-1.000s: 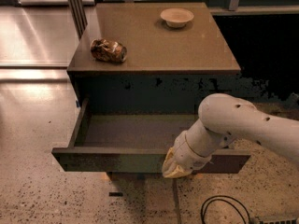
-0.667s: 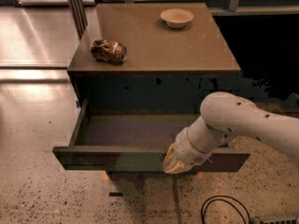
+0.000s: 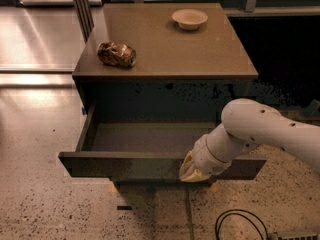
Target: Close top drawer
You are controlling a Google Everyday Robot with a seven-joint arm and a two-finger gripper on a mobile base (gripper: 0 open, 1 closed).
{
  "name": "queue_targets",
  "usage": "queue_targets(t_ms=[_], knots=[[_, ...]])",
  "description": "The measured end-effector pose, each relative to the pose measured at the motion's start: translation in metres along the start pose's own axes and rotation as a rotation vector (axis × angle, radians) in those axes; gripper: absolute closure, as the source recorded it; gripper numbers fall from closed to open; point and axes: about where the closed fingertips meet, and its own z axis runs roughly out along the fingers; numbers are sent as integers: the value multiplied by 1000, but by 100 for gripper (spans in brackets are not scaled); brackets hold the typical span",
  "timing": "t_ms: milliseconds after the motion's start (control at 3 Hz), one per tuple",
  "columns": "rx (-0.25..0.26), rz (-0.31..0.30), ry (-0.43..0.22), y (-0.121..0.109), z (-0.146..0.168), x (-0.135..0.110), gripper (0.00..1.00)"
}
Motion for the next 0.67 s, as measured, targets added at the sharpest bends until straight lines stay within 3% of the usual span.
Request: queue_targets(t_ms=[667], knots=[[-4,-19,14,-1,1,-7,100]])
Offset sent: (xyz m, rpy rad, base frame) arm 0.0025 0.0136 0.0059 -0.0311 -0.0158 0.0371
